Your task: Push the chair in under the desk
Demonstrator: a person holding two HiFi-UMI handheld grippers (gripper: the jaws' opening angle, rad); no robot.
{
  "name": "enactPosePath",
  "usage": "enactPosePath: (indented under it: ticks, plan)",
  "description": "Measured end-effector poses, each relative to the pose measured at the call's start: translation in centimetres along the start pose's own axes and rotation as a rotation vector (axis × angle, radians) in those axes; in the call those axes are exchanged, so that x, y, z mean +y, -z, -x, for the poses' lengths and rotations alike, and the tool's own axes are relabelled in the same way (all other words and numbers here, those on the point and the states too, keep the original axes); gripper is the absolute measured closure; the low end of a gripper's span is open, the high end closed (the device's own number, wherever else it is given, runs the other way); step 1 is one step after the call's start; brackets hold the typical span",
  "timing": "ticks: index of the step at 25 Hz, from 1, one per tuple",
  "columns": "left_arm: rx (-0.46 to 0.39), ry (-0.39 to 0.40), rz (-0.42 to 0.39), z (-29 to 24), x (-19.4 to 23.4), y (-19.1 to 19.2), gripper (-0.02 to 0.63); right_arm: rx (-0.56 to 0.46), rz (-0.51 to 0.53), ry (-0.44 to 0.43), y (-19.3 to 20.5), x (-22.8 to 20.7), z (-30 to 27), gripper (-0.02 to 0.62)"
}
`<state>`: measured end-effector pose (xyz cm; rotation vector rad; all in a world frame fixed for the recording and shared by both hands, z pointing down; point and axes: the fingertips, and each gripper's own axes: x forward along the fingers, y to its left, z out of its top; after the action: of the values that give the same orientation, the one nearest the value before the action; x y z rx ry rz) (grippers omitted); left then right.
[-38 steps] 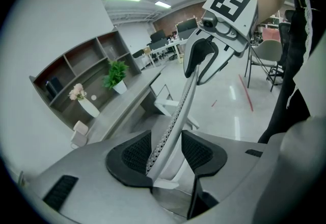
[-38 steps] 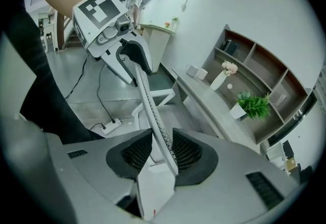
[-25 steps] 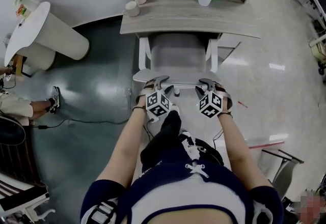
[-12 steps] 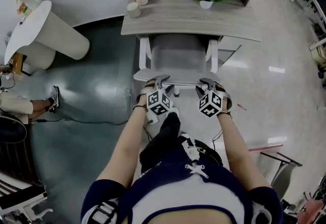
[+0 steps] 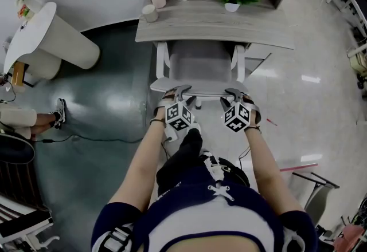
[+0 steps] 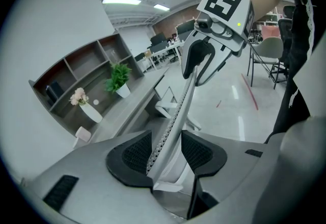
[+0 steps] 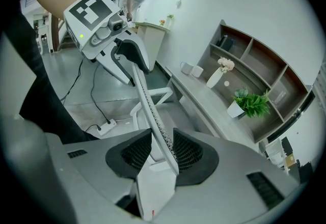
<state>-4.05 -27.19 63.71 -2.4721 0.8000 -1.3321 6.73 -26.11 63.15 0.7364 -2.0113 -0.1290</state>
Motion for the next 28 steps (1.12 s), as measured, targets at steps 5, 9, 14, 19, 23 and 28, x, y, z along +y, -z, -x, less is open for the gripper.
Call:
enactPosePath:
  ticks: [5,9,14,19,23,28]
  plan:
    - [-0.006,-0.002,-0.003,-0.3,0.5,-0.1,0.419,-0.003,-0.005,0.008,-0.1,-0.5,-0.3,0.480]
    - [-0.014,-0.008,-0.012,-0.4,0.9,-0.1,0.420,-0.007,-0.008,0.013,-0.3,-0.8,-0.5,0.479]
    - [-0.019,-0.009,-0.014,-0.5,1.3,-0.2,0.420,-0.008,-0.013,0.021,-0.4,-1.2,-0.7,0.477]
    - [-0.020,-0.009,-0.014,-0.7,1.8,-0.3,0.420,-0.006,-0.019,0.026,-0.6,-1.6,-0.9,0.476]
    - [-0.021,-0.007,-0.015,-0.9,2.0,-0.2,0.420,-0.008,-0.021,0.027,-0.7,-1.9,-1.1,0.474]
    - [-0.027,-0.010,-0.023,-1.3,2.5,-0.3,0.422,-0.007,-0.023,0.029,-0.8,-2.4,-1.5,0.474]
